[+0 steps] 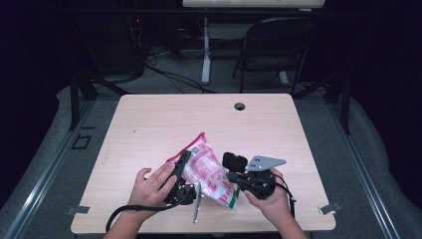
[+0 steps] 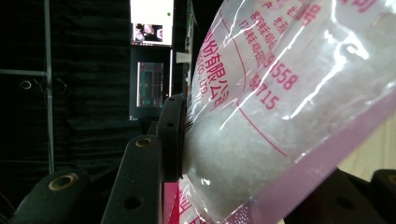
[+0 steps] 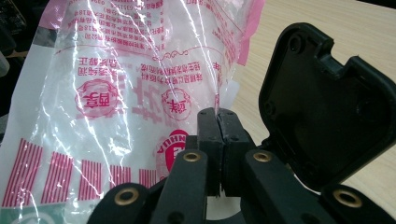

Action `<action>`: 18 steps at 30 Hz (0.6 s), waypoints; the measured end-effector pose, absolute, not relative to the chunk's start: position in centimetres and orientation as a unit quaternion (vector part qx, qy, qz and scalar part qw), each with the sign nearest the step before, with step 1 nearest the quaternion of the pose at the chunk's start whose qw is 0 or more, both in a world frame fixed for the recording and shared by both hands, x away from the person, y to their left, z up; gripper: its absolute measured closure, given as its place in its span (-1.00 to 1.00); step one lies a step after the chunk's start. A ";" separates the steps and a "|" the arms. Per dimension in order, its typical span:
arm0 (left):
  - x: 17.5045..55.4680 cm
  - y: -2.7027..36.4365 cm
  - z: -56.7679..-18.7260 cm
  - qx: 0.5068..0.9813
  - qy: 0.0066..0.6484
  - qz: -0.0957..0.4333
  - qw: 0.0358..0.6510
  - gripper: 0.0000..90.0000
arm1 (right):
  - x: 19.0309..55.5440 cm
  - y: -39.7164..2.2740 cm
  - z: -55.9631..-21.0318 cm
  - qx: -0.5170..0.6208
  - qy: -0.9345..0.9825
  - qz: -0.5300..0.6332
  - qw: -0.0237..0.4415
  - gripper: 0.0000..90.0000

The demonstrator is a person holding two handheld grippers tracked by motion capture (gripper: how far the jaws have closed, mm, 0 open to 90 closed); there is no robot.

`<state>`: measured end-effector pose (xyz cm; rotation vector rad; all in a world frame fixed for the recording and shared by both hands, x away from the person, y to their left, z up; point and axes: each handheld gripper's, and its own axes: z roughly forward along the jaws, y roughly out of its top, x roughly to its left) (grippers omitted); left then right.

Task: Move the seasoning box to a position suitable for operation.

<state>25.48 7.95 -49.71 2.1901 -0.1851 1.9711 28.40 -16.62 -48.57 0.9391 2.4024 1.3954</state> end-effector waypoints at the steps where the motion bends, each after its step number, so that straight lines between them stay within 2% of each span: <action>1: 25.5 7.9 -49.7 0.739 -0.062 0.665 0.095 0.41 | 28.4 -16.6 -48.6 0.319 0.815 0.473 0.104 0.99; 18: 25.4 8.0 -49.7 0.739 -0.060 0.664 0.097 0.41 | 28.5 -16.6 -48.7 0.322 0.812 0.476 0.102 0.99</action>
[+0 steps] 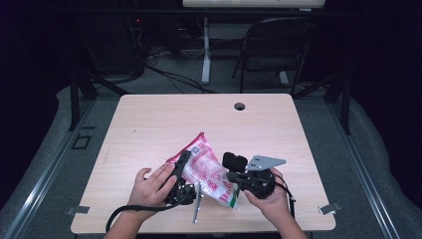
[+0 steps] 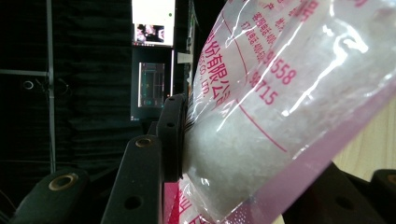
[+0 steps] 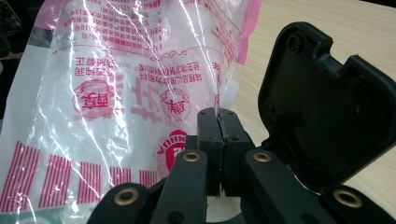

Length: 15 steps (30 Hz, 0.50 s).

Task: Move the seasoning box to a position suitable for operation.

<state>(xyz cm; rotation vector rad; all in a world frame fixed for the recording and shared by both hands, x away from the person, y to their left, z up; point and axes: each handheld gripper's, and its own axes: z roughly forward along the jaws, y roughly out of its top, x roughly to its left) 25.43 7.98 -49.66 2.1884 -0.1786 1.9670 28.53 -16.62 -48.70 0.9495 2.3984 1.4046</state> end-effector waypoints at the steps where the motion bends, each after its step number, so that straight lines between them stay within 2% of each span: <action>1: 25.4 8.0 -49.7 0.739 -0.060 0.664 0.097 0.41 | 28.5 -16.6 -48.7 0.322 0.812 0.476 0.102 0.99; 15: 25.3 8.0 -49.5 0.736 -0.061 0.667 0.099 0.42 | 28.6 -16.6 -48.7 0.323 0.812 0.476 0.103 0.99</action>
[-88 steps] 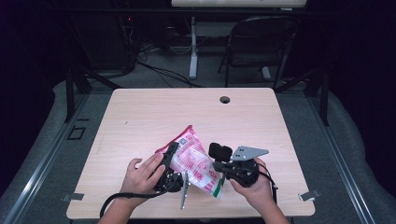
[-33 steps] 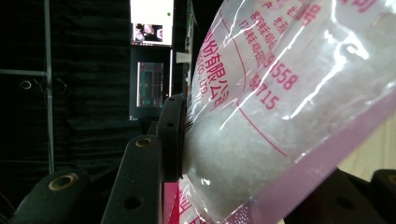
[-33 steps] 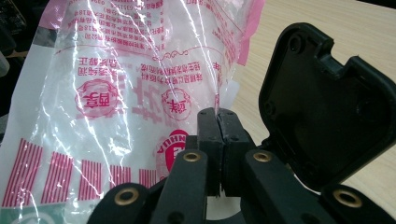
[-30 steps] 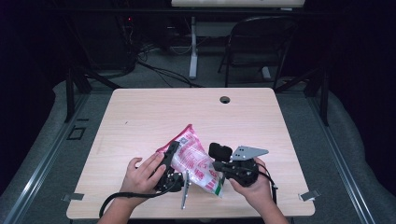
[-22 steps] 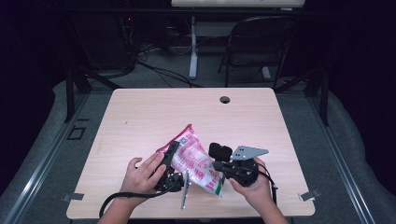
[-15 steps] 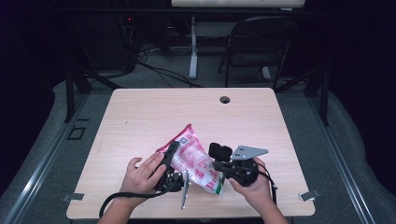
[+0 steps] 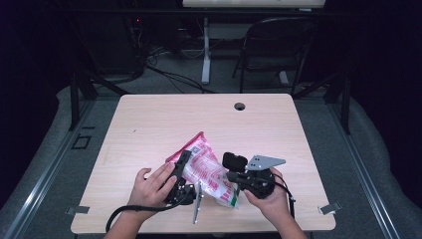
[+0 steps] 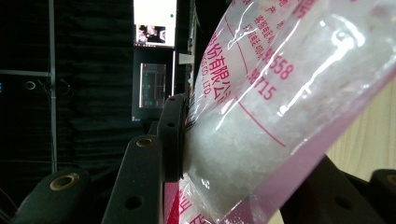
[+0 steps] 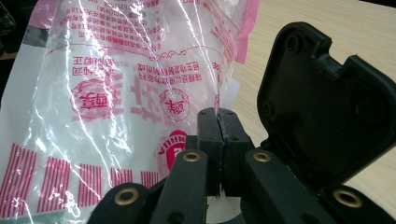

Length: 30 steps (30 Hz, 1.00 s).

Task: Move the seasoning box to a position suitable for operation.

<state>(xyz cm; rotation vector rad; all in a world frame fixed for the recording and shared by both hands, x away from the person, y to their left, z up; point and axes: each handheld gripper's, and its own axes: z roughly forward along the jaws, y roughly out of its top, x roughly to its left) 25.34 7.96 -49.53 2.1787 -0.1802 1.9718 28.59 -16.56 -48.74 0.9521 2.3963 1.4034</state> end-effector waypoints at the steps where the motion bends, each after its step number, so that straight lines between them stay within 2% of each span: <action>1: 25.3 8.0 -49.5 0.736 -0.061 0.667 0.099 0.42 | 28.6 -16.5 -48.8 0.323 0.811 0.476 0.103 0.99; 30: 25.2 7.9 -49.4 0.731 -0.065 0.672 0.100 0.42 | 28.6 -16.5 -48.8 0.323 0.812 0.475 0.103 0.99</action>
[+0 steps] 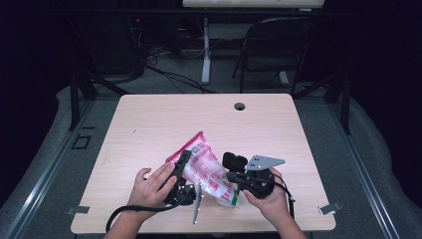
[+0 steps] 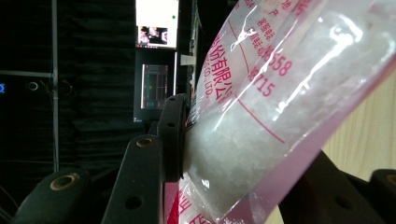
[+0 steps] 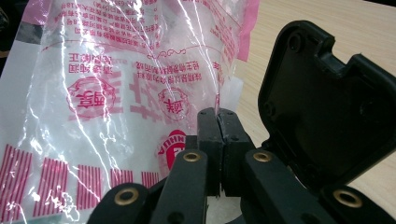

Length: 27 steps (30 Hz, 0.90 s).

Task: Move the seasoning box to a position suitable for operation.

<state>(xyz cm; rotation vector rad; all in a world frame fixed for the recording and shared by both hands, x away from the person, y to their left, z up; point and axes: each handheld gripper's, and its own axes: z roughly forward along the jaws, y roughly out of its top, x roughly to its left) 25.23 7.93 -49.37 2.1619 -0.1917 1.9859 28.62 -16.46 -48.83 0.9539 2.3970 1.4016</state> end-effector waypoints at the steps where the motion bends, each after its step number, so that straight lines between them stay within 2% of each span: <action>1: 25.2 7.9 -49.3 0.731 -0.064 0.672 0.099 0.42 | 28.6 -16.4 -48.8 0.323 0.812 0.475 0.103 0.99; 27: 25.0 7.8 -49.2 0.727 -0.065 0.676 0.106 0.42 | 28.7 -16.4 -49.0 0.323 0.812 0.476 0.101 0.99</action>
